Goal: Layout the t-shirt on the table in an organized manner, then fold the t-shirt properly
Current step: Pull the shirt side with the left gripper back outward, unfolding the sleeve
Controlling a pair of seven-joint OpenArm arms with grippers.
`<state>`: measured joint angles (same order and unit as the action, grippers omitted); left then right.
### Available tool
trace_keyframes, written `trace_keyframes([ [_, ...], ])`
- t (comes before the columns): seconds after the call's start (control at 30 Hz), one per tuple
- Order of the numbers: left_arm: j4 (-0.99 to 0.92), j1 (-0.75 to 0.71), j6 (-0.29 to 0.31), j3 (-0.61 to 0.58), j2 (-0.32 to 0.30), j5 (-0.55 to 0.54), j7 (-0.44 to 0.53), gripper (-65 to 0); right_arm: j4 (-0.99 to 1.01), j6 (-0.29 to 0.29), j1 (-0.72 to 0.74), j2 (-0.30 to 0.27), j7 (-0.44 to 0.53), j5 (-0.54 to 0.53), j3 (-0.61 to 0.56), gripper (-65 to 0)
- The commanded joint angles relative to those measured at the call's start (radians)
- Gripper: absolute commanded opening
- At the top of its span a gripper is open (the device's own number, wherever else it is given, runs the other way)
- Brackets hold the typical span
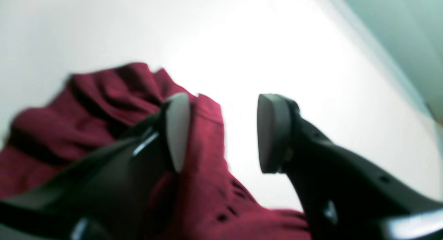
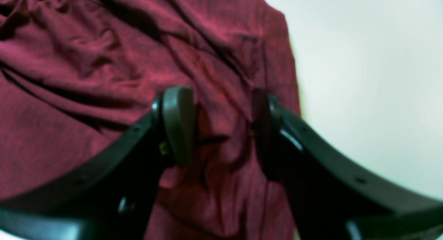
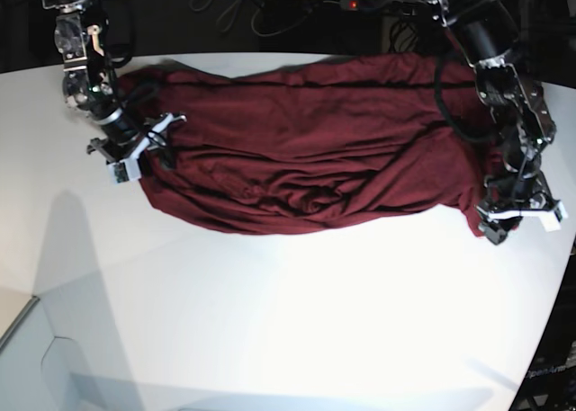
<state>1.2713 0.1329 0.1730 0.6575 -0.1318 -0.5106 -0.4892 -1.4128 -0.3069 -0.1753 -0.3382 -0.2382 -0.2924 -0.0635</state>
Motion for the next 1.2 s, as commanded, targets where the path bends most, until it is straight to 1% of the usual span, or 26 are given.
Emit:
trace_keyframes([
  [0.0,-0.014,0.035,0.007,0.0,-0.015,0.005,0.02,-33.8,-0.007,0.002,0.004,-0.012,-0.011,0.003,0.004,-36.9],
  [0.1,-0.078,0.07,0.009,0.0,-0.038,0.028,0.02,-33.8,-0.007,0.002,0.006,-0.012,-0.011,0.003,0.004,-36.9],
  [0.27,-0.18,0.124,0.015,0.0,-0.039,0.071,0.024,-33.8,-0.007,0.002,0.018,-0.011,-0.013,0.003,0.004,-36.9],
  [0.37,-0.193,0.135,0.016,0.0,-0.035,0.094,0.02,-33.8,-0.007,0.002,0.021,-0.011,-0.013,0.003,0.004,-36.9],
  [0.47,-0.195,0.138,0.016,-0.009,-0.033,0.092,0.02,-34.1,-0.007,0.002,0.024,-0.012,-0.013,0.003,0.004,-36.9],
  [0.5,-0.196,0.138,0.016,-0.028,-0.036,0.092,0.02,-35.2,-0.007,0.002,0.024,-0.012,-0.013,0.003,0.004,-36.9],
  [0.53,-0.196,0.138,0.016,-0.044,-0.038,0.091,0.02,-38.0,-0.007,0.002,0.024,-0.012,-0.013,0.003,0.004,-36.9],
  [0.57,-0.196,0.135,0.016,-0.057,-0.038,0.088,0.024,-42.2,-0.007,0.002,0.024,-0.012,-0.013,0.003,0.004,-36.8],
  [0.6,-0.195,0.135,0.016,-0.06,-0.038,0.086,0.028,-46.7,-0.006,0.002,0.024,-0.012,-0.013,0.003,0.004,-36.8],
  [0.7,-0.198,0.138,0.013,-0.058,-0.038,0.086,0.028,-63.8,-0.006,0.002,0.024,-0.012,-0.013,0.003,0.004,-36.8],
  [0.73,-0.198,0.139,0.01,-0.06,-0.038,0.091,0.025,-65.0,-0.006,0.002,0.024,-0.012,-0.013,0.003,0.004,-36.8],
  [0.77,-0.198,0.141,0.01,-0.06,-0.038,0.091,0.025,-65.0,-0.006,0.002,0.024,-0.012,-0.013,0.003,0.004,-36.8],
  [0.8,-0.198,0.147,0.012,-0.06,-0.038,0.086,0.027,-63.2,-0.006,0.002,0.024,-0.012,-0.013,0.003,0.004,-36.8],
  [0.87,-0.198,0.158,0.013,-0.06,-0.038,0.086,0.02,-65.0,-0.006,0.002,0.026,-0.014,-0.013,0.003,0.004,-36.8],
  [0.97,-0.19,0.165,0.012,-0.06,-0.038,0.083,0.024,-64.7,-0.006,0.002,0.026,-0.014,-0.013,0.003,0.004,-36.8],
  [1.17,-0.189,0.316,0.009,-0.06,-0.032,0.082,0.022,-64.8,-0.006,0.002,0.026,-0.014,-0.013,0.003,0.004,-36.8],
])
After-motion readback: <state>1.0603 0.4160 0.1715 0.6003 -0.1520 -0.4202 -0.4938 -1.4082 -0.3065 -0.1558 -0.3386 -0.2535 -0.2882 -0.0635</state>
